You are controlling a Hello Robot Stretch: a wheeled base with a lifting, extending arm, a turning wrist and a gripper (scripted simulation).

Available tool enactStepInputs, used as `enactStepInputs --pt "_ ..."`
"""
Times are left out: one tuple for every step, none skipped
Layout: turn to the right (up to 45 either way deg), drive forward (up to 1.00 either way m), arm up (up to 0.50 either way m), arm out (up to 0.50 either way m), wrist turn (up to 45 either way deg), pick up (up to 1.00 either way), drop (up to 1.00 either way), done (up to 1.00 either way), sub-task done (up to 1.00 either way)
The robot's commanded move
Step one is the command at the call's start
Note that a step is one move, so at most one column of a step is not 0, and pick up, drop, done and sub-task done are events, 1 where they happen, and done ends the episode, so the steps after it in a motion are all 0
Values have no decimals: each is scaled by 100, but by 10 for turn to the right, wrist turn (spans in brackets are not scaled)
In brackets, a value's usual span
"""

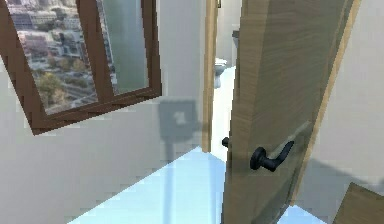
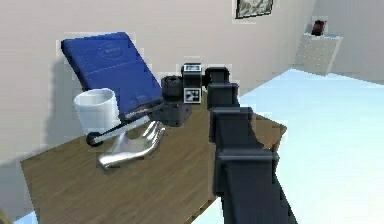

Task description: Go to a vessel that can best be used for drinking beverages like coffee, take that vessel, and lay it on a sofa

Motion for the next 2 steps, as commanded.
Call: enactStepInputs --pt "0 0 0 0 -450 0 0 0 0" --pt "0 0 0 0 -180 0 0 0 0"
